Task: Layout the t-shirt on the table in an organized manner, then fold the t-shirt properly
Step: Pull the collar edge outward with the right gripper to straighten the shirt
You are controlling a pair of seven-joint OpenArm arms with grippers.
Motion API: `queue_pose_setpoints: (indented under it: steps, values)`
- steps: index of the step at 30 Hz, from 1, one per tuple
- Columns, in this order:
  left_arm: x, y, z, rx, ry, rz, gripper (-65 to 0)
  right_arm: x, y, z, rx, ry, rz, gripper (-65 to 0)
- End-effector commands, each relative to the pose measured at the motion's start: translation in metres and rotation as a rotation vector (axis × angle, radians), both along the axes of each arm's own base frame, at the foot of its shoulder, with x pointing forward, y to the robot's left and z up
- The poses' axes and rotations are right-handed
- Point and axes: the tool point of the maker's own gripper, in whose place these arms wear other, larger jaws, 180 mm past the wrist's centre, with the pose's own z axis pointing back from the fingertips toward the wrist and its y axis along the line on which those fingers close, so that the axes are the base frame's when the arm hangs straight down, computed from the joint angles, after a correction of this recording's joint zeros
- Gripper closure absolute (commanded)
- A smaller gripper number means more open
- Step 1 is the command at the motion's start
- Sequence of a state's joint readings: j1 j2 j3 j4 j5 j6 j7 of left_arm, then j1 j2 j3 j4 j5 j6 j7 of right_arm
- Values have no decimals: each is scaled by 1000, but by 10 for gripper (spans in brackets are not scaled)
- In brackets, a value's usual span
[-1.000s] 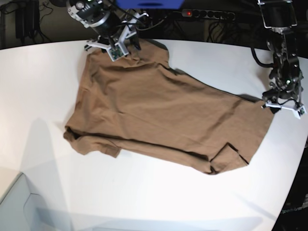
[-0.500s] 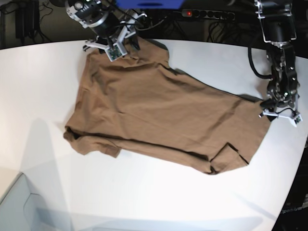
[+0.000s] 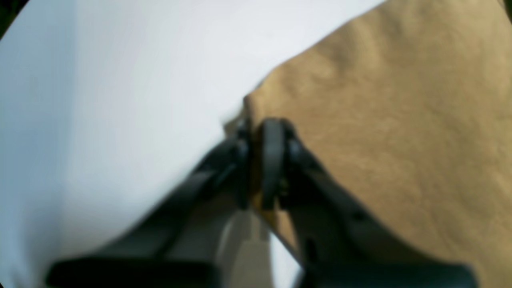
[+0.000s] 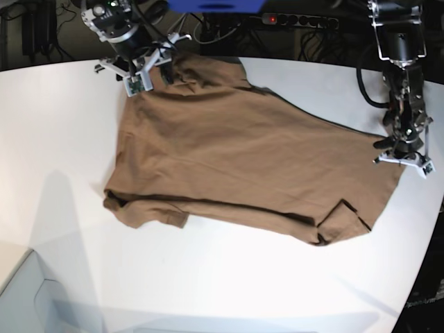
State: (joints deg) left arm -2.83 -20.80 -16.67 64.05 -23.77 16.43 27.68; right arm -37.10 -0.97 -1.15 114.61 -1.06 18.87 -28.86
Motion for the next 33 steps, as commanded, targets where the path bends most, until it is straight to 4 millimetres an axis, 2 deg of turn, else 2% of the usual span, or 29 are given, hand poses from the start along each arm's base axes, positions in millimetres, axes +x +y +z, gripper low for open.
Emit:
queue_pose_setpoints:
  steps: [1,7,10,14,18,24,28,30,33]
  values:
    - [-20,-4,-16,-51,87,16,0,8,-1,10,13,-42,-13,-247]
    - [-37,-14,-9,-29,72,-28,0,28,-33,16,-28,-87,-110,-252]
    - [-42,-19,-1,-16,56,-53,0,39,-44,12,-37,-92,-143,-252]
    - [-45,-27,11,-2,30,-84,0,49,-44,-8,-24,-63,-147,-252]
    - [-47,-28,13,4,26,-93,0,63,-46,-34,-12,-17,-160,-252]
    - [-45,-28,14,3,22,-91,0,90,-74,-60,-28,19,-211,-252]
    - [-42,-29,17,5,9,-94,0,119,-100,-61,-55,5,-238,-252]
    - [-34,-35,23,-5,-17,-97,0,133,-115,-60,-71,-2,-253,-252]
    - [-28,-40,31,-15,-55,-91,0,154,-139,-49,-91,-36,-288,-252]
